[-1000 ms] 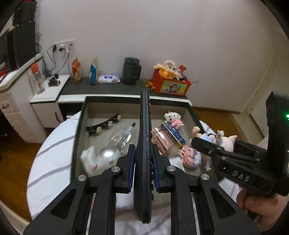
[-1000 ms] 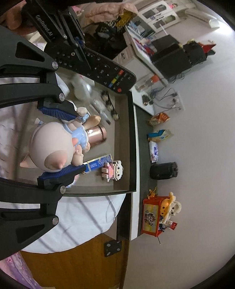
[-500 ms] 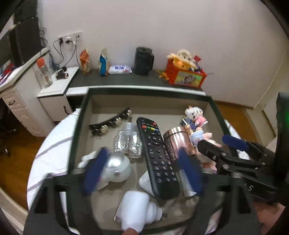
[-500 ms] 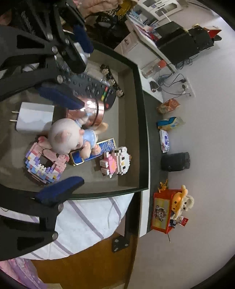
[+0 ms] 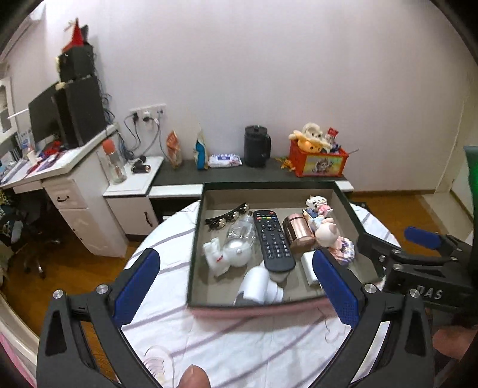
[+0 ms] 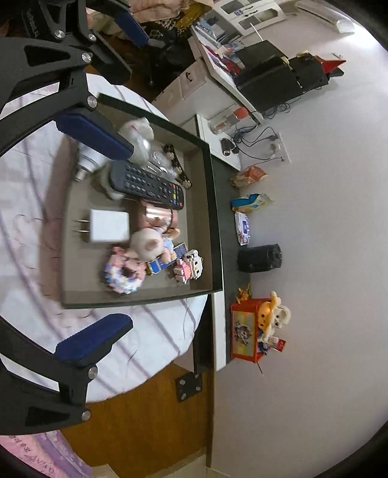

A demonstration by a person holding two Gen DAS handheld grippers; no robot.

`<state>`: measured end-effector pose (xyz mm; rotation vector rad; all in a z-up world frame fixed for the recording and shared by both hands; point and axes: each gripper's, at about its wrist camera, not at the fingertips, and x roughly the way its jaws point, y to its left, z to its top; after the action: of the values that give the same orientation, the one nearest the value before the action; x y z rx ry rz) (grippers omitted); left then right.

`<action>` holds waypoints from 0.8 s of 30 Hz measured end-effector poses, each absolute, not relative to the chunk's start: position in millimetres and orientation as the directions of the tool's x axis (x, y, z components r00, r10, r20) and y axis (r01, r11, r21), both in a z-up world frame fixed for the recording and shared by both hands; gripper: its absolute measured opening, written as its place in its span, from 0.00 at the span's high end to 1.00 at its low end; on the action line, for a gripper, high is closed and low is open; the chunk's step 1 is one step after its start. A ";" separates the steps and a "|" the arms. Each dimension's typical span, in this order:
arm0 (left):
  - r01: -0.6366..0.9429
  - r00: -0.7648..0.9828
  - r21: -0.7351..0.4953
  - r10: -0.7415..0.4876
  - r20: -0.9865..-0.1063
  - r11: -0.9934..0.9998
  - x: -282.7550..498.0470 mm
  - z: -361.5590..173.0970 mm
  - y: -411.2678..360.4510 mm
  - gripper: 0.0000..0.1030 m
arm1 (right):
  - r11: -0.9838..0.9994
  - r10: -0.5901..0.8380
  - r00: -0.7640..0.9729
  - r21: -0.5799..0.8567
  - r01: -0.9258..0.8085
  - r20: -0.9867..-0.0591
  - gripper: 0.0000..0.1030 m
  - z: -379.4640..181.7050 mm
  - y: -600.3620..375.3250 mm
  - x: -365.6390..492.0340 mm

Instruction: Organize rigid objects

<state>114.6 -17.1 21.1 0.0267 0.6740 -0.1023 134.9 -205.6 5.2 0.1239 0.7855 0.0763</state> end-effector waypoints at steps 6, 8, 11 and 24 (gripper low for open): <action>0.093 0.791 -0.061 -0.111 -0.601 0.994 64.5 34.0 3.6 0.00 | 0.994 0.086 0.760 0.112 -0.018 -0.644 0.00 35.0 -198.2 73.9; 0.083 0.802 -0.059 -0.102 -0.589 0.995 45.3 38.5 8.7 0.00 | 0.995 0.077 0.772 0.102 -0.017 -0.630 0.00 41.3 -196.7 56.9; 0.074 0.821 -0.041 -0.085 -0.565 0.996 16.2 43.6 12.0 0.00 | 0.996 0.070 0.789 0.091 -0.018 -0.611 0.00 50.4 -192.2 29.3; 0.019 0.814 0.003 -0.014 -0.580 1.000 -57.1 45.9 13.8 0.00 | 0.997 0.073 0.838 0.070 -0.042 -0.540 0.00 72.4 -180.7 -55.4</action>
<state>-57.1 13.8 45.9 0.0088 0.6190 -0.0176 -55.4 -180.7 72.4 0.0556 0.5735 0.0610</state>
